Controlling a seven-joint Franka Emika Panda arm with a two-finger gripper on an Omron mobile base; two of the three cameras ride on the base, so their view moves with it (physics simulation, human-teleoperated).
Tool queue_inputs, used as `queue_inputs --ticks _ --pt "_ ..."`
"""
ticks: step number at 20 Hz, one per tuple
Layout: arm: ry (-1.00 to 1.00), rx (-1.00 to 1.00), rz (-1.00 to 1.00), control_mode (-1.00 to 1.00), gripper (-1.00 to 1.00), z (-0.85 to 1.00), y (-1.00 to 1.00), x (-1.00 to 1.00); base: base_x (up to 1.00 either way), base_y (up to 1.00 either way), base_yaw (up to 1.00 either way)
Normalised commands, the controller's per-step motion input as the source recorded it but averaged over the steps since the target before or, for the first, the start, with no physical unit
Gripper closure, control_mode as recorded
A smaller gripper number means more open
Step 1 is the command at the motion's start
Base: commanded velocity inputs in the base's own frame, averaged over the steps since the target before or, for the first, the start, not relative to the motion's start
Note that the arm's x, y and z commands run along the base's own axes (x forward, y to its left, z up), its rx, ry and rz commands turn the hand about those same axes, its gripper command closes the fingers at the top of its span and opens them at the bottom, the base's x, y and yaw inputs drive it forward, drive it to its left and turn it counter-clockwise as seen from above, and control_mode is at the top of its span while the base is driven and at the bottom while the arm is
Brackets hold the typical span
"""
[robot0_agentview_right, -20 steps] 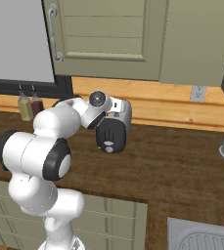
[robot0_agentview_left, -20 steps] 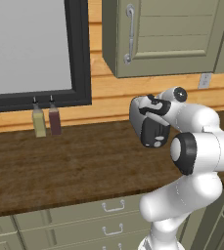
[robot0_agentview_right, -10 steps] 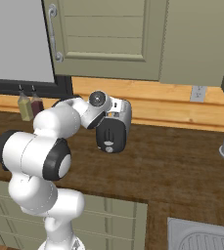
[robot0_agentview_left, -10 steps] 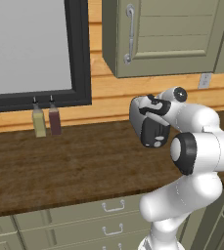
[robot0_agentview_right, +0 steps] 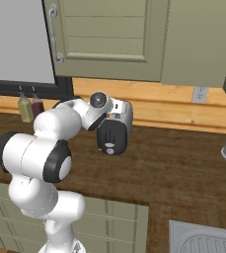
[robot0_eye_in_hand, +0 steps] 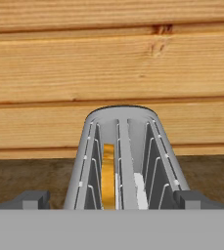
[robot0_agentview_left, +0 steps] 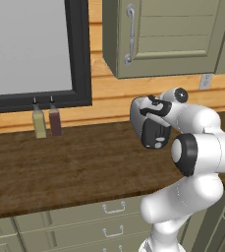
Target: Start the toaster. Once the lever pops up, take the bread to the plate on the dining counter.
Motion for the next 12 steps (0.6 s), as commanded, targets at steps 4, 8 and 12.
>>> queue_inputs --ticks 4,8,12 --pt "0.00 0.00 0.00 -1.00 -1.00 0.00 0.00 0.00 0.00 0.00 0.00" --pt "0.00 0.00 0.00 -1.00 -1.00 0.00 0.00 0.00 0.00 0.00 0.00" --pt "0.00 0.00 0.00 -1.00 -1.00 0.00 0.00 0.00 0.00 0.00 0.00"
